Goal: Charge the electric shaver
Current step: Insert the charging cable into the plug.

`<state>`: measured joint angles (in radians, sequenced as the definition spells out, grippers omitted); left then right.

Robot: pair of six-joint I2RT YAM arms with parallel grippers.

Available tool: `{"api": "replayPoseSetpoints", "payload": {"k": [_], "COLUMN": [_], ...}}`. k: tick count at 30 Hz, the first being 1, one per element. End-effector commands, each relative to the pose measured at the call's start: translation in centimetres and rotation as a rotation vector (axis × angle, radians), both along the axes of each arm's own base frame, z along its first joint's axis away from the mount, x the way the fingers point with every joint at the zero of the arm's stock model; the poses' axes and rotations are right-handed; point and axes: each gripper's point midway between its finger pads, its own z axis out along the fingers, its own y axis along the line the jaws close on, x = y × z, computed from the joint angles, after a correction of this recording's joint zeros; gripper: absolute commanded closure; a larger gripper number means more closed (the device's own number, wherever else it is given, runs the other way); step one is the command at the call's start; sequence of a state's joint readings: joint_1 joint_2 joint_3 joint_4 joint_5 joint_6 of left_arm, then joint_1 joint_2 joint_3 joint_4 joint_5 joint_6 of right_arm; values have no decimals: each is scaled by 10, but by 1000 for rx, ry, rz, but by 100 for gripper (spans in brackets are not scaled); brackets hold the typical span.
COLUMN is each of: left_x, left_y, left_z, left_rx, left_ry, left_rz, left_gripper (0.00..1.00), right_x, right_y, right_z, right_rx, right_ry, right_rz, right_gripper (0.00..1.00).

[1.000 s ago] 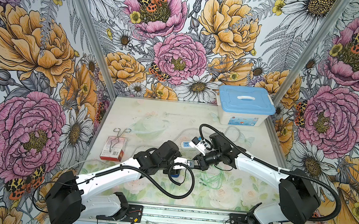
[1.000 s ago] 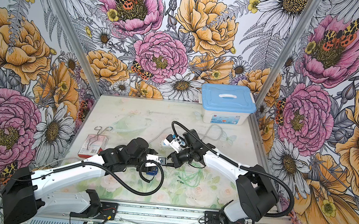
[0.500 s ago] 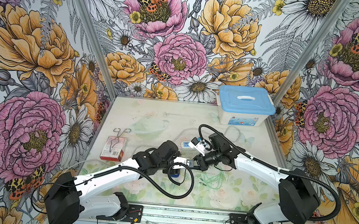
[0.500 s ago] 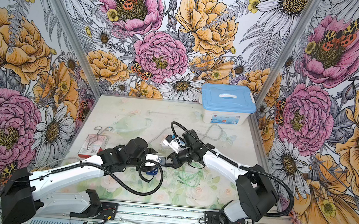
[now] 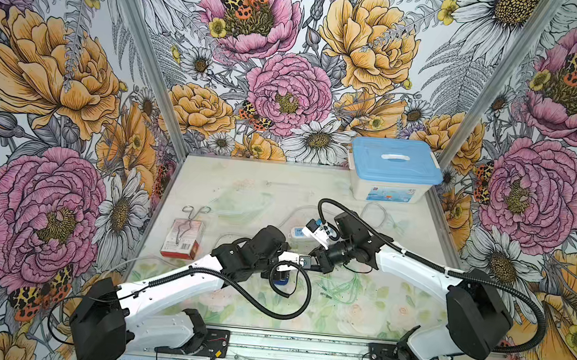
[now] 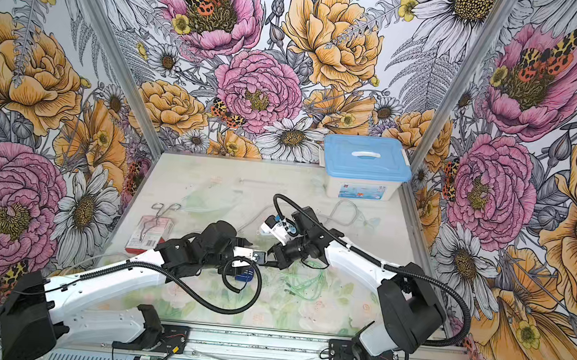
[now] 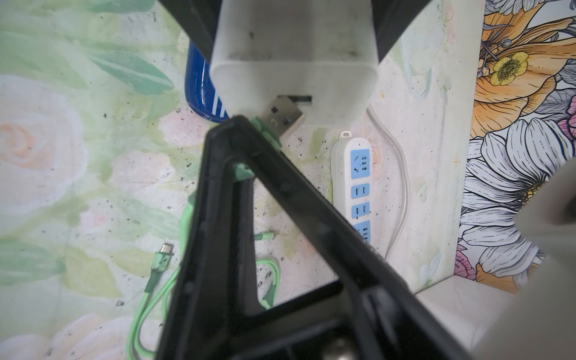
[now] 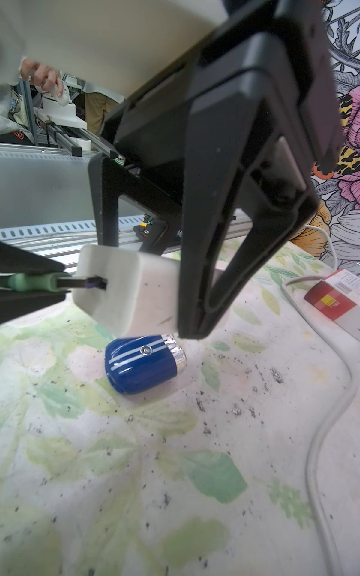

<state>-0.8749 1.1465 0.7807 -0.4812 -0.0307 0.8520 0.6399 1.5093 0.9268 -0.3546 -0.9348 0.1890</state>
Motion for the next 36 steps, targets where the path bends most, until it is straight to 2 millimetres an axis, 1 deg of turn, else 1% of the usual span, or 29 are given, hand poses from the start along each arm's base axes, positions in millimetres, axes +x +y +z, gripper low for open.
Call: {"api": "replayPoseSetpoints", "payload": {"k": [1,5,9,11,13,16,22,28,34,36], "left_x": [3,2,-7,-15,-24,-39,-56,-60,-71,-73], "left_y": [-20,-22,-26,-30,-34,-42,-52,-61,-72,-74], "left_z": [32,36,38,40,37,36,33,42,50,49], "left_rx": [-114,-116,-92,-87,-59,-17,62,49,16,21], "left_ry": [-58,-73,-74,-61,-52,-49,-67,-78,-66,-70], "left_rz": [-36,-54,-98,-125,-165,-237,-339,-375,-406,-420], "left_gripper": [100,100,100,100,100,100,100,100,100,100], "right_x": [1,-2,-3,-4,-6,-13,-20,-23,-21,-21], "right_y": [6,4,3,3,3,5,5,6,8,8], "right_z": [-6,-13,-14,-14,-14,-18,-19,-20,-15,-14], "right_rx": [-9,-25,-35,-36,-31,-29,-29,-33,-28,-30], "right_ry": [-13,5,6,9,20,36,52,51,24,24], "right_rz": [17,20,29,33,42,64,88,98,101,103], "right_gripper": [100,100,100,100,100,100,100,100,100,100]}}
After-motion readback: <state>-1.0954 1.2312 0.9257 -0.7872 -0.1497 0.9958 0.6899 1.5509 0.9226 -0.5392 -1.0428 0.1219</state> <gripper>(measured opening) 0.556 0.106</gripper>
